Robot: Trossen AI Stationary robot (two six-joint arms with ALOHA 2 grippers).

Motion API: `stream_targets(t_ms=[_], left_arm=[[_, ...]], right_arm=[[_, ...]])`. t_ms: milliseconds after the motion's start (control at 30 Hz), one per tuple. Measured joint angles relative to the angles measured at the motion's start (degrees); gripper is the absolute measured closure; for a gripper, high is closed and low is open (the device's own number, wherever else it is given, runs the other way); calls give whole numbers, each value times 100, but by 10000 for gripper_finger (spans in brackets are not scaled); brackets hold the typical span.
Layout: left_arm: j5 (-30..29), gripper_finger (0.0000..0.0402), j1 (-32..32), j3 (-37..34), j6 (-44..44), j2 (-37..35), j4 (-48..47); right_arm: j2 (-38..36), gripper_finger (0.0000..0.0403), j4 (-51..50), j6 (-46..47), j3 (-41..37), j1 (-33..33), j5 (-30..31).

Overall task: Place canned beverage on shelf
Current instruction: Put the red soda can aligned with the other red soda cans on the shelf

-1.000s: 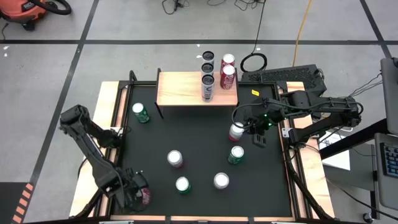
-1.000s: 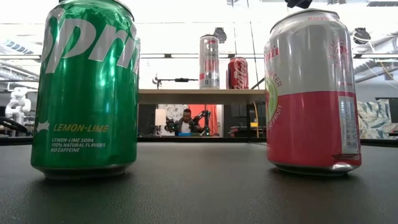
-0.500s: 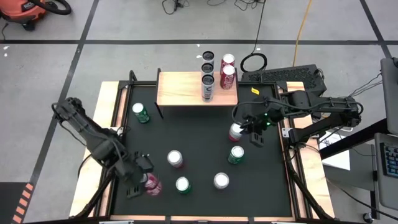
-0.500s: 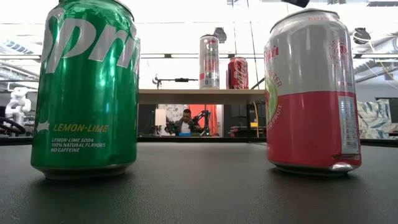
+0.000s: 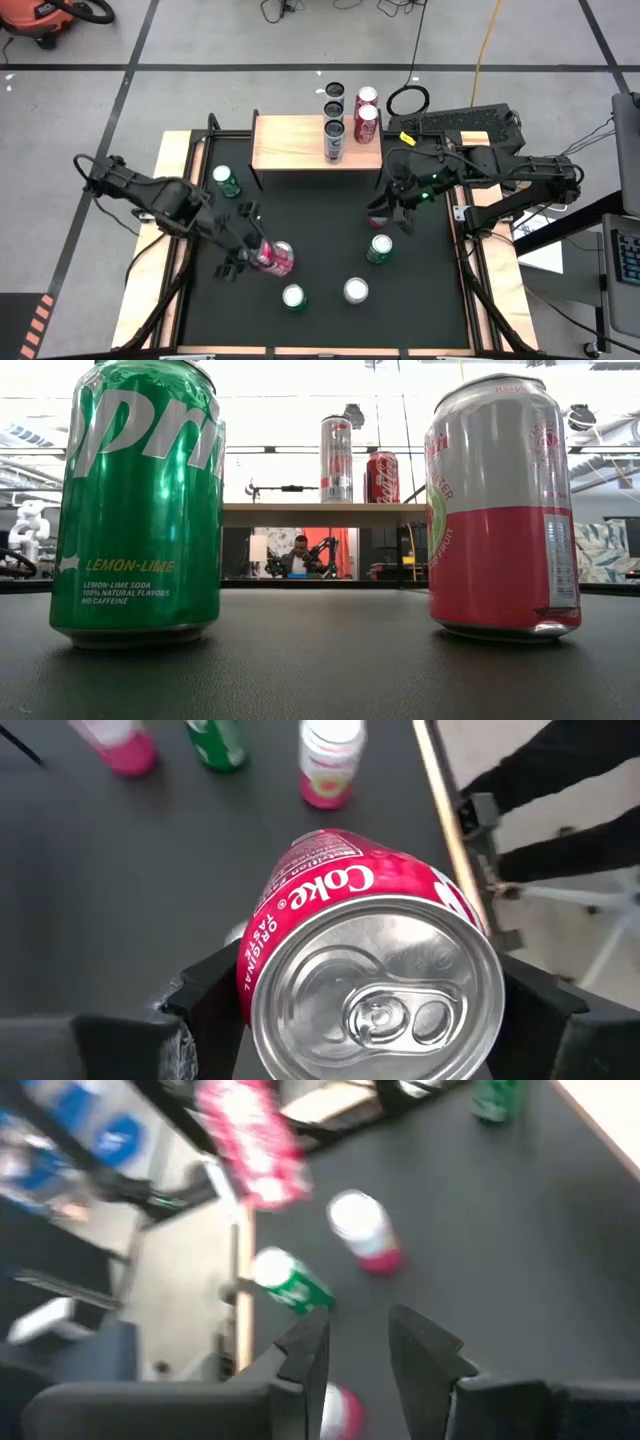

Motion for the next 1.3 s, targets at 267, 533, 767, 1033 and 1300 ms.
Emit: stream_targets(t_ms=[267,533,767,1033,1300], left_arm=[[-187,100,553,38,1673,104,839],[-233,100,789,36,2362,371,1421],[-231,100,791,34,2477,656,1538],[-235,100,798,34,2488,791,1941],[-239,100,830,32,2441,871,2040]], right_arm=[[363,303,1229,-280,2,102,-699],[834,202,2044,-207,2,195,-707],[1013,102,2147,-433,24,175,-689],[1399,62,2139,-975,24,173,-877],[1716,64,2119,-1019,26,175,-1170]])
